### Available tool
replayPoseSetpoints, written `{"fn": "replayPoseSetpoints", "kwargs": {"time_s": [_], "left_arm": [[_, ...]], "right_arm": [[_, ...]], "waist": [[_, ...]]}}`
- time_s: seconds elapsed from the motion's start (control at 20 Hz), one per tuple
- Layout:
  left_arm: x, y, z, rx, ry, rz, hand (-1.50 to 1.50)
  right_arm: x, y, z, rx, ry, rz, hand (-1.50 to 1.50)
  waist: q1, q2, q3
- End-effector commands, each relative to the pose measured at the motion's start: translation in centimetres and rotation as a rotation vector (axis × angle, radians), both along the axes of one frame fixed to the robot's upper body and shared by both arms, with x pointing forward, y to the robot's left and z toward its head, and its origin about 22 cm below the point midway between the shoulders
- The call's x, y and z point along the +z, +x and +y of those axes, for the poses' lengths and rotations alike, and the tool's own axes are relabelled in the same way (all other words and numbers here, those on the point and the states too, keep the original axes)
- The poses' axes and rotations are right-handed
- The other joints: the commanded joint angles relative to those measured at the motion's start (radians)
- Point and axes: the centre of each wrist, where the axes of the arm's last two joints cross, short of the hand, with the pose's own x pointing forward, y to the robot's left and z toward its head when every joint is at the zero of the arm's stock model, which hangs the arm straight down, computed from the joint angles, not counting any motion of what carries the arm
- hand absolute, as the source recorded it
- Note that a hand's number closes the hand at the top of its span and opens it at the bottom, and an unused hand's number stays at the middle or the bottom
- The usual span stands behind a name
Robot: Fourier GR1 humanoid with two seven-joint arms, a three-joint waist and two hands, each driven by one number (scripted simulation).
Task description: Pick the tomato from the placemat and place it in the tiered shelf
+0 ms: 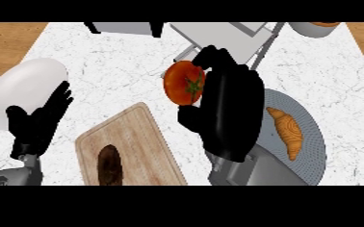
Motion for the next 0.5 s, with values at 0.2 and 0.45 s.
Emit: {"fn": "replayPoseSetpoints", "kwargs": {"time_s": [0.2,0.45], "left_arm": [[-0.8,-0.5,0.4,0.020,-0.001,0.006,0.00],[-1.1,-1.1,0.5,0.030,-0.003,0.025,0.00]], "right_arm": [[6.7,1.2,2.4,-0.201,0.095,-0.068,1.50],[8.8,3.2,3.0,-0.312,-0.026,-0.041,1.50]], "waist": [[-0.008,-0.010,-0.002],[-0.020,-0.016,-0.001]]}}
